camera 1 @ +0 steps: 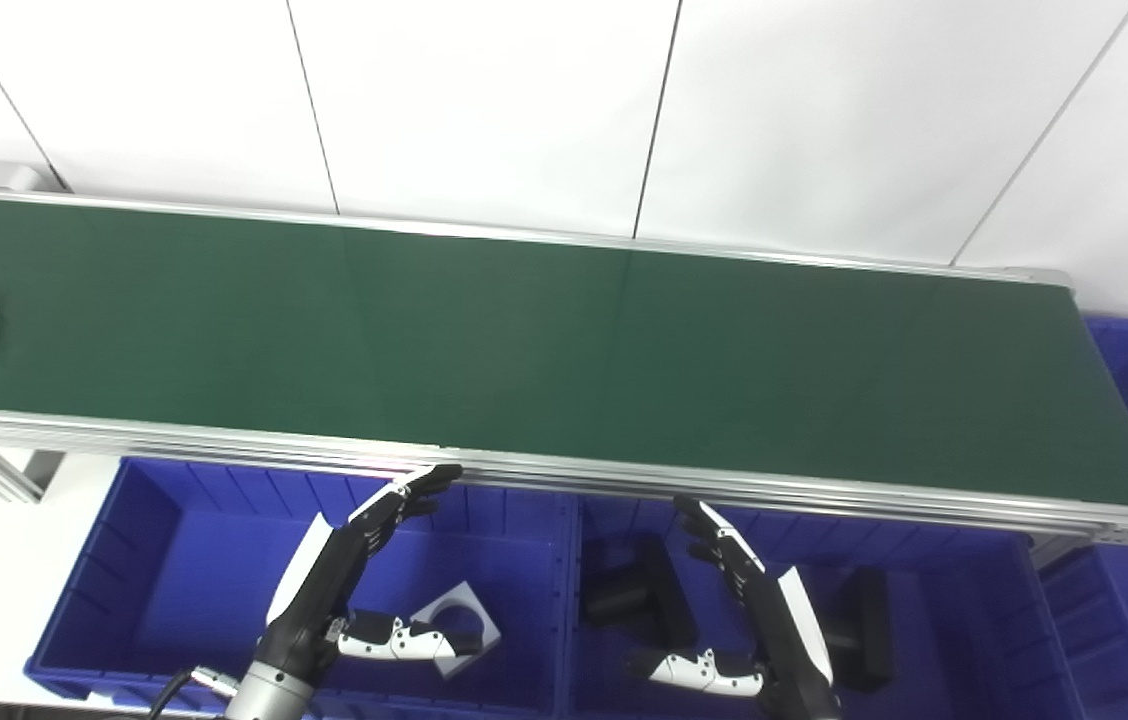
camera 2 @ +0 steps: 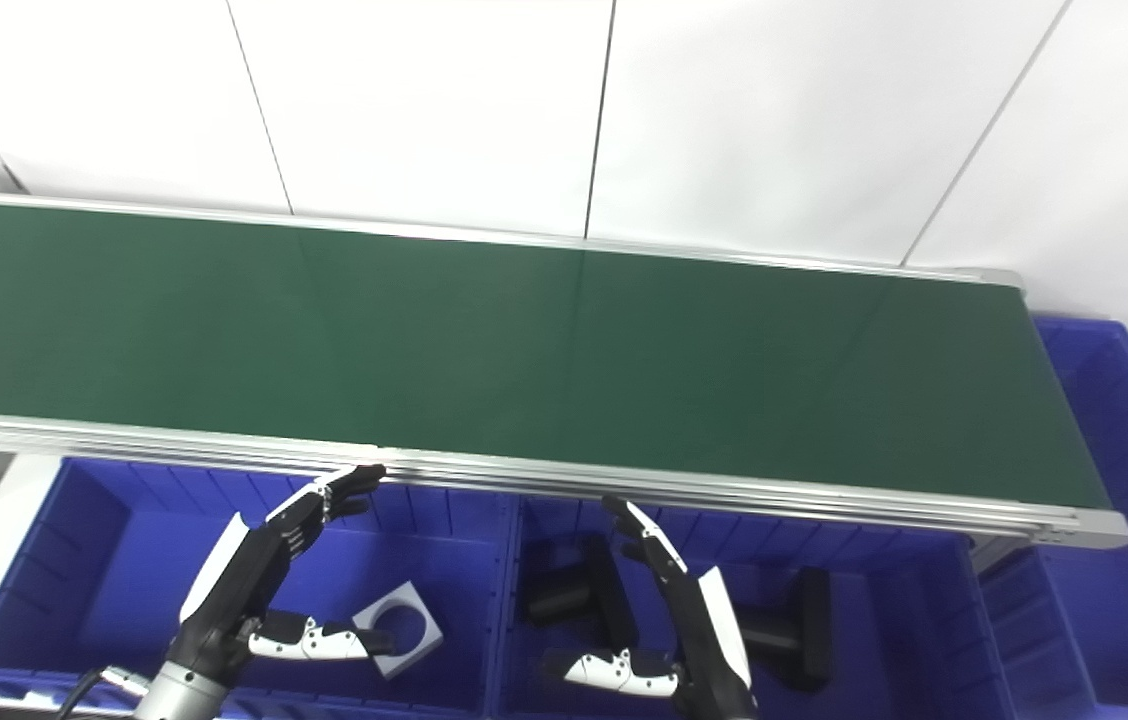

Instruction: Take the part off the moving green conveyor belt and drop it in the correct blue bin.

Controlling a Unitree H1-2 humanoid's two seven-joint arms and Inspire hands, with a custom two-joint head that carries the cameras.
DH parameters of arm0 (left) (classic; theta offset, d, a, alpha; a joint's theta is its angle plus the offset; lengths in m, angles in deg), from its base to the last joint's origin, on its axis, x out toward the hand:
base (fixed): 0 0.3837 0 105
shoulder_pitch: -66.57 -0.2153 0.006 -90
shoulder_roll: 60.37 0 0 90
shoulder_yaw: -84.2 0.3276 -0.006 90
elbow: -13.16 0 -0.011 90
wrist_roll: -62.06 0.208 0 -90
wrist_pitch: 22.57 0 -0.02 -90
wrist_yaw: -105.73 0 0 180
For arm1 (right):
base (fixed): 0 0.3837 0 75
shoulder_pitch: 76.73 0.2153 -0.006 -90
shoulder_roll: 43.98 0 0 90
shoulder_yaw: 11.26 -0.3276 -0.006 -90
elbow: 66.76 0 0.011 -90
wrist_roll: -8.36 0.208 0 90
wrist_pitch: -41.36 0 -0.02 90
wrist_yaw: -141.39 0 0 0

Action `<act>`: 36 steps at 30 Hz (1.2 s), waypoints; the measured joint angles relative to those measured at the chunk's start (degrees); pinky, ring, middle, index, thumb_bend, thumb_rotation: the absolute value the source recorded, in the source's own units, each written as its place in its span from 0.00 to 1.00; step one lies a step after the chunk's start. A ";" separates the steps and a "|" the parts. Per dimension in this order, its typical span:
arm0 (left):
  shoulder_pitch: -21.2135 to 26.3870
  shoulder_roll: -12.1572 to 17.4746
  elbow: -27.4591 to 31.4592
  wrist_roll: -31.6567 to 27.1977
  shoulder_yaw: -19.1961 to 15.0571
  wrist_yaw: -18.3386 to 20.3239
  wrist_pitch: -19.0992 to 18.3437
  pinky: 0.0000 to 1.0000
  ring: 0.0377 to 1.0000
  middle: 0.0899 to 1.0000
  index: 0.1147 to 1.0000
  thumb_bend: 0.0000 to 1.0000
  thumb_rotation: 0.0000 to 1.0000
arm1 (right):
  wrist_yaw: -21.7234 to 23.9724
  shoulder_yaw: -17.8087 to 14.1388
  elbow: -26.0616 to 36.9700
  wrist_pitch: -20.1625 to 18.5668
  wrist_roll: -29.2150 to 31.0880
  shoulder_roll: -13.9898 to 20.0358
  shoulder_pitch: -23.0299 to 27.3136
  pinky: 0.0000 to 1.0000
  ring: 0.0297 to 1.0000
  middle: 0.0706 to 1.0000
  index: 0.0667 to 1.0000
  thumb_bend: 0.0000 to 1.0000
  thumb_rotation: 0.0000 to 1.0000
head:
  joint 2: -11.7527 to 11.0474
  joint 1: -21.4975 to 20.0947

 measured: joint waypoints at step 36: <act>0.19 -3.85 -2.68 5.33 3.07 -3.12 0.00 0.80 0.84 0.83 0.78 0.89 0.14 | -2.06 0.17 -1.00 0.02 3.45 3.91 0.04 0.83 0.89 0.90 0.87 0.97 0.33 | -8.17 16.70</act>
